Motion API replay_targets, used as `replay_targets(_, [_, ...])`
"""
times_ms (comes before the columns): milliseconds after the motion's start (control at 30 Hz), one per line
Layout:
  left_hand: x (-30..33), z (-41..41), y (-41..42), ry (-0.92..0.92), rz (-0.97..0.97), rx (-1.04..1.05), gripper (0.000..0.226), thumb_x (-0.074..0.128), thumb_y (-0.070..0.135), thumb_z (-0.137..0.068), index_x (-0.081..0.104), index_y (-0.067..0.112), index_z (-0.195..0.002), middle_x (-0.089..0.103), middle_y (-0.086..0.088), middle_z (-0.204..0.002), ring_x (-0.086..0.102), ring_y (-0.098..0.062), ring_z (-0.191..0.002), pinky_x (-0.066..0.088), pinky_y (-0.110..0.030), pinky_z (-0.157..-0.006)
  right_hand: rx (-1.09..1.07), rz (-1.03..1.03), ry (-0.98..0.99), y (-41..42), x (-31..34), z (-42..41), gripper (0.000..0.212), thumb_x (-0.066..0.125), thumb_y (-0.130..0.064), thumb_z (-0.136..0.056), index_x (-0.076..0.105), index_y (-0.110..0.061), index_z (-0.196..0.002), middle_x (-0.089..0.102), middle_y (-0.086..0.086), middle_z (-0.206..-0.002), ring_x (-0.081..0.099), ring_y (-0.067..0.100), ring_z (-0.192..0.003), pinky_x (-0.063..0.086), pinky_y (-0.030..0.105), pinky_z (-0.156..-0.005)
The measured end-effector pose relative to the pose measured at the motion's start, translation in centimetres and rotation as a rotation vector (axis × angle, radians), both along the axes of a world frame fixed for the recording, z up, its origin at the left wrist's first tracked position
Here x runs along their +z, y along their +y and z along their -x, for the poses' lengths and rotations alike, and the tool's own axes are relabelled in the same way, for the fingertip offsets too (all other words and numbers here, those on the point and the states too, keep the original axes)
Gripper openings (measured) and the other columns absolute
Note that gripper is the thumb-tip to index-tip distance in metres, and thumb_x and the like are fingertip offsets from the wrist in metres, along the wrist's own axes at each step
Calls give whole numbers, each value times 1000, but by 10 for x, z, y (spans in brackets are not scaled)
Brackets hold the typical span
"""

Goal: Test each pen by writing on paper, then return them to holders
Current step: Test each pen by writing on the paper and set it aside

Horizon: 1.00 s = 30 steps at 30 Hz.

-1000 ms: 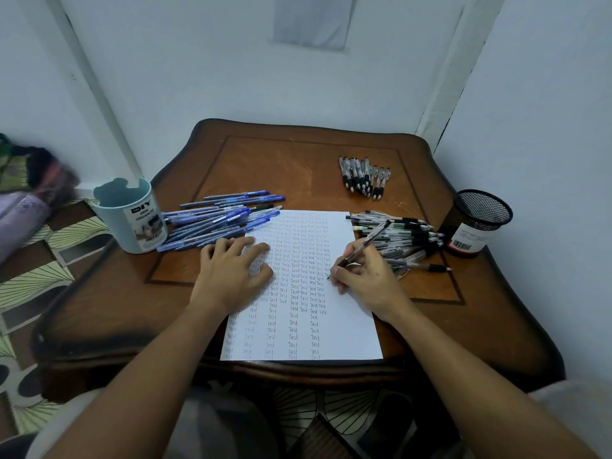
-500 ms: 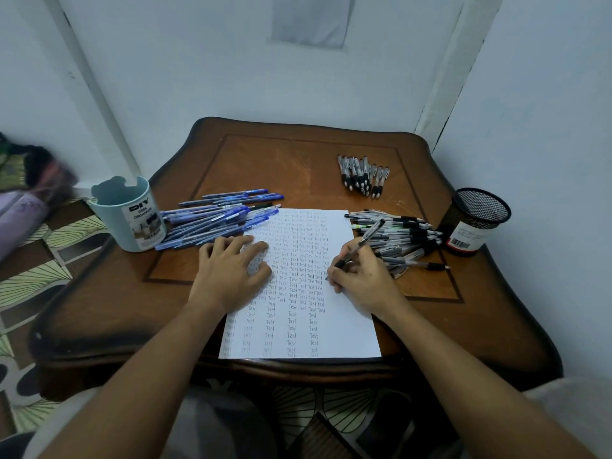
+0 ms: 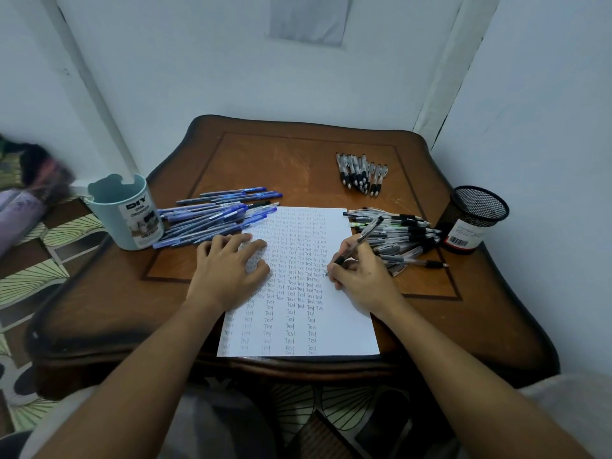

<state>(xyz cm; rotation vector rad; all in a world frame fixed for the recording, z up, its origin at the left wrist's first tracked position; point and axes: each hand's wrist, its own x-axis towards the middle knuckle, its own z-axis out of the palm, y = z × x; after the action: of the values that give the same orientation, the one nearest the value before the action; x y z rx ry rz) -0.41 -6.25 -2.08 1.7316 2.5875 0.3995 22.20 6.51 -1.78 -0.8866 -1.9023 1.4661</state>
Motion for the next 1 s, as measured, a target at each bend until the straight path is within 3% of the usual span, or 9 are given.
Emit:
replay_targets(400, [-1,1,-1,-2,1,-1,68,14,66,-82,45,44,-139,39,13,-150,29,-14,-132,18,-47,-111,8,6,-6,1,1,-1,25,65,-1,-92,47,-18,-95,63,14,-79,58,26,-65,49,42,-64])
replay_targets(633, [-2,1,1,-2,-8,8,66,18,64,-82,48,44,-137,41,13,-149,30,-16,-131,17,-44,-108,-53,116,106,1,1,-3,26,64,8,-89,48,-13,-95,60,19,-86,57,35,-70,47,46,-66])
replay_targets(833, [-1,0,0,-6,-13,4,66,18,64,-83,48,43,-137,41,13,-149,31,-16,-132,18,-46,-109,-39,17,19,0,0,0,27,64,2,-91,48,-19,-93,61,13,-78,58,28,-64,49,44,-64])
replay_targets(1000, [-1,0,-1,-3,0,7,66,17,64,-83,46,44,-138,39,14,-150,29,-16,-132,18,-46,-110,-39,96,40,1,3,-3,25,66,2,-90,49,-15,-95,63,16,-81,60,28,-68,50,43,-66])
